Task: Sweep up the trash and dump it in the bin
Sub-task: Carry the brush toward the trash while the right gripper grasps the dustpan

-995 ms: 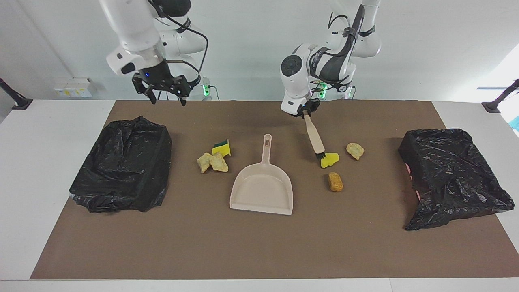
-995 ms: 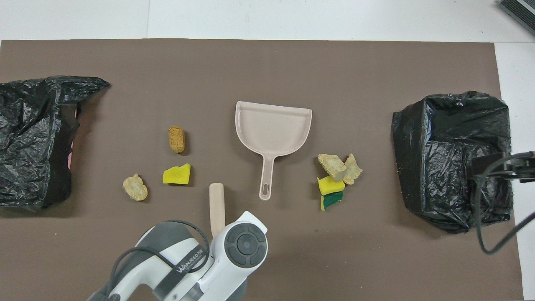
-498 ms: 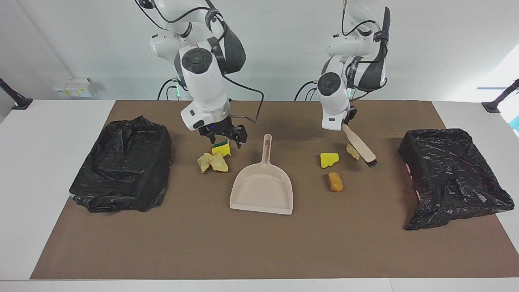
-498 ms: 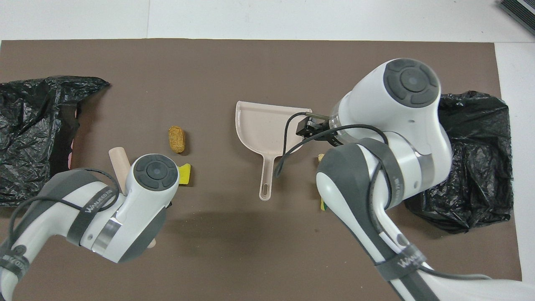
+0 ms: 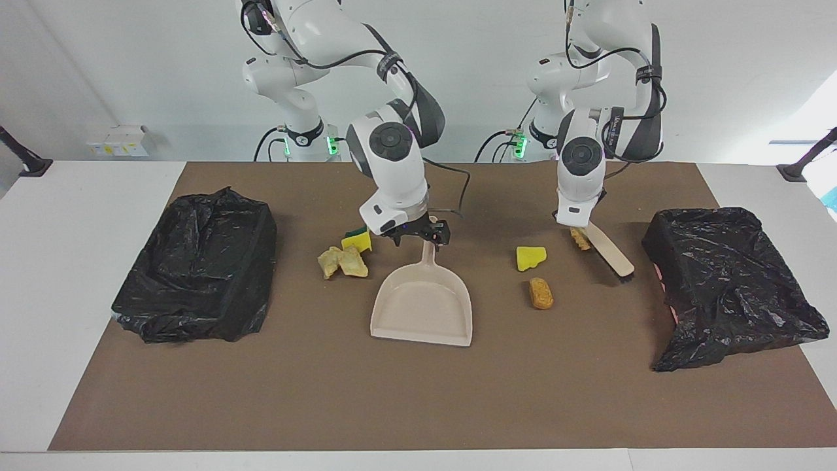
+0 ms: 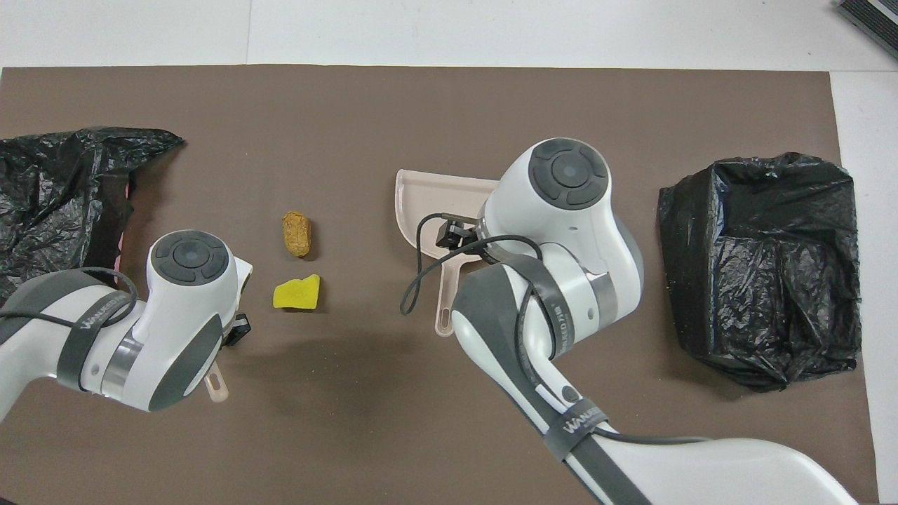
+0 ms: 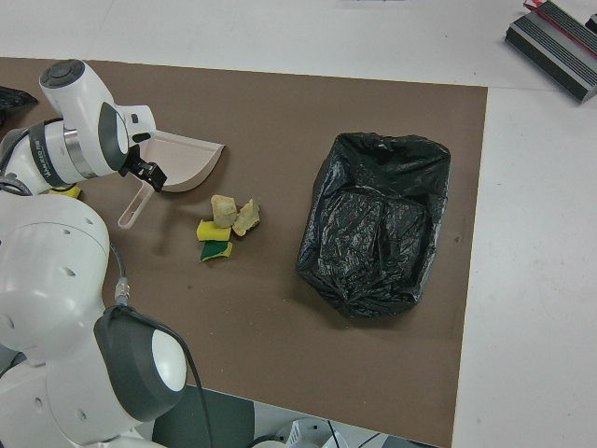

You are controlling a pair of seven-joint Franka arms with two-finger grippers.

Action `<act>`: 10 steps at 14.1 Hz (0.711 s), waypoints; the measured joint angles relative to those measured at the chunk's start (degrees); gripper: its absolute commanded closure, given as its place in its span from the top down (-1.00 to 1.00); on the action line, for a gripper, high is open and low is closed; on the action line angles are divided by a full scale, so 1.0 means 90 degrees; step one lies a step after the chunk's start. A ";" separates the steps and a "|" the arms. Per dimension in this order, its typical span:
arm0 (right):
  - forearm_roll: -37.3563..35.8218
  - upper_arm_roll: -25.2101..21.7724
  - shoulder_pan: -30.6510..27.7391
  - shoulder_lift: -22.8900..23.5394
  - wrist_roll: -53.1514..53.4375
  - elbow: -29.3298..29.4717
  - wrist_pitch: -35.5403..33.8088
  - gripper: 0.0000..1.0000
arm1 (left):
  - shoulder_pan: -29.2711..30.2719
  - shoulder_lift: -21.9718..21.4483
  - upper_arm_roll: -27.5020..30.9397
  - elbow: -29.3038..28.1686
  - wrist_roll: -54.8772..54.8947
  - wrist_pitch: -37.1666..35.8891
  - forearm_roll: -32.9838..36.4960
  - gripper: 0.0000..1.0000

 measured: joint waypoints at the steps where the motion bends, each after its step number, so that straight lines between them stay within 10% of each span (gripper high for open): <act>1: 0.0006 0.0002 0.0089 0.0057 0.0023 -0.0125 0.0131 1.00 | -0.0008 0.0009 -0.0038 -0.0012 0.0191 0.0086 -0.0123 -1.00; 3: 0.0012 0.0014 0.0135 0.0093 0.0023 -0.0317 0.0281 1.00 | -0.0045 0.0010 -0.0091 -0.0015 0.0821 0.0230 -0.0644 -1.00; 4: 0.0014 0.0014 0.0133 0.0092 0.0023 -0.0343 0.0289 0.55 | -0.0048 0.0012 -0.0109 -0.0018 0.1122 0.0345 -0.0891 -1.00; 6: 0.0017 0.0018 0.0133 0.0086 0.0023 -0.0365 0.0289 -0.99 | -0.0088 0.0040 -0.0138 -0.0018 0.1612 0.0598 -0.1289 -1.00; 10: 0.0538 0.0019 0.0128 0.0079 0.0037 -0.0406 0.0242 -1.00 | -0.0365 0.0215 -0.0155 0.0279 0.1893 0.0716 -0.1475 -1.00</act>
